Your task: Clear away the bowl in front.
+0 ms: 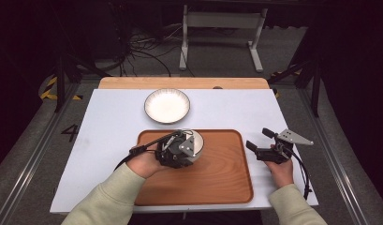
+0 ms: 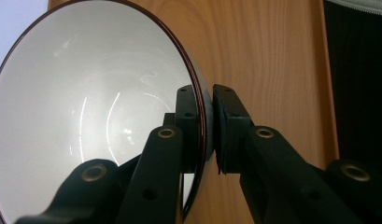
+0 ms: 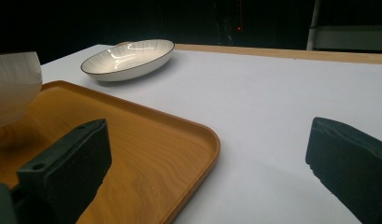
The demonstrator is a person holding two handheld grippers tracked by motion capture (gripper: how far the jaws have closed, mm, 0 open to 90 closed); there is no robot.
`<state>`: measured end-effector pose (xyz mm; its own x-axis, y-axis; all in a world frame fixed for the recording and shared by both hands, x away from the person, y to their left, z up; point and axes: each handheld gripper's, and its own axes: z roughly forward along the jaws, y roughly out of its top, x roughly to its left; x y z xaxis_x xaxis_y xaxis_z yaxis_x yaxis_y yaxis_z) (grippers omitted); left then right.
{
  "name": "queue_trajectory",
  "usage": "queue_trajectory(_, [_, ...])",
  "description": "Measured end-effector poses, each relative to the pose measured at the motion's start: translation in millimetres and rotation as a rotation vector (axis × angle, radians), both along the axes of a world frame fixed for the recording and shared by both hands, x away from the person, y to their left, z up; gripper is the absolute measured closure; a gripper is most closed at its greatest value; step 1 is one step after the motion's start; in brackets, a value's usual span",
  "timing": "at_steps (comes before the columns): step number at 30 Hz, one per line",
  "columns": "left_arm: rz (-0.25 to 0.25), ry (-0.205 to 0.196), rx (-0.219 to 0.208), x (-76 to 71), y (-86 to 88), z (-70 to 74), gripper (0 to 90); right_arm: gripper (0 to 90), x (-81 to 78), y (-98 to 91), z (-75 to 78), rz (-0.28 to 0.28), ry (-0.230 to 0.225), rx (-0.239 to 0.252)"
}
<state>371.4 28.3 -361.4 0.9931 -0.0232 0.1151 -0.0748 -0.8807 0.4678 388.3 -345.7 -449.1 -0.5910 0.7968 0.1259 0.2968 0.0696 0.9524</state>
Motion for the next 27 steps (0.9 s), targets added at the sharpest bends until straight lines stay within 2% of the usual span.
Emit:
queue_trajectory(8, [-0.021,0.029,0.031,0.9,-7.3,-13.0,81.9,1.1,0.3,0.0,-0.2,0.005,0.002,0.002])
queue_trajectory(10, [-0.008,0.043,0.037,0.0,-8.6,-15.7,81.9,1.1,0.3,0.0,-0.2,0.005,0.002,0.002])
queue_trajectory(11, [-0.030,0.041,0.041,1.7,-9.6,-16.6,81.9,1.1,0.3,0.0,-0.2,0.005,0.003,0.002])
queue_trajectory(12, [-0.031,0.045,0.044,1.5,-10.3,-18.0,81.9,1.1,0.3,0.0,-0.2,0.005,0.003,0.002])
queue_trajectory(14, [-0.026,0.044,0.048,1.1,-10.6,-18.7,81.9,1.1,0.3,-0.1,-0.2,0.006,0.003,0.002])
queue_trajectory(15, [-0.009,0.056,0.049,-0.4,-11.0,-20.2,81.9,1.1,0.3,-0.1,-0.2,0.005,0.003,0.002])
queue_trajectory(16, [-0.030,0.051,0.053,1.1,-11.9,-20.7,81.8,1.1,0.4,-0.1,-0.2,0.005,0.003,0.002])
queue_trajectory(21, [-0.017,0.059,0.064,-0.2,-13.7,-23.8,81.8,1.2,0.4,-0.3,-0.2,0.005,0.004,0.003])
queue_trajectory(27, [-0.031,0.056,0.068,0.1,-14.1,-24.6,81.8,1.2,0.4,-0.3,-0.2,0.006,0.004,0.003])
